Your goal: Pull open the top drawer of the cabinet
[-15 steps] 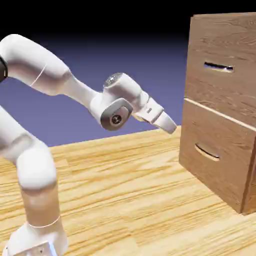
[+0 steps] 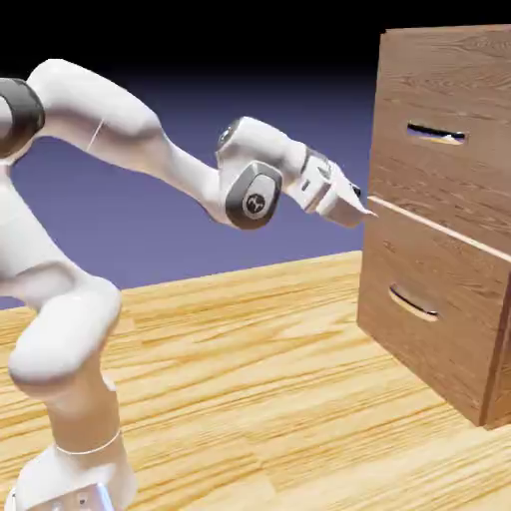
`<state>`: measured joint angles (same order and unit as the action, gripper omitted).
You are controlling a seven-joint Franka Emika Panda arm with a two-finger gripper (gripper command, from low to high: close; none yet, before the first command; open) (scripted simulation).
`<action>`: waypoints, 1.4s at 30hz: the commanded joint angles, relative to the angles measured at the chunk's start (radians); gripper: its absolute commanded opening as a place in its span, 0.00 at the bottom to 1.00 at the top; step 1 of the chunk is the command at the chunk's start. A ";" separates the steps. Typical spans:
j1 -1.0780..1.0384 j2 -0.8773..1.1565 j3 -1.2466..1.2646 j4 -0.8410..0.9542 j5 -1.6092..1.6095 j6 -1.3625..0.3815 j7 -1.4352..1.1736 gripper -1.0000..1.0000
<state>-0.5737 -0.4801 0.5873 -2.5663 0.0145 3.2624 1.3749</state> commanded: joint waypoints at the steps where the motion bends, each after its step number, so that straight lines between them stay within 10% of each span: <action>1: -0.036 0.006 0.036 0.015 0.001 0.014 0.039 0.50; 42: -1.488 0.065 1.401 0.671 -0.089 0.397 1.424 0.50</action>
<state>-2.0616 -0.4153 1.9886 -1.8955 -0.0748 3.6592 2.7991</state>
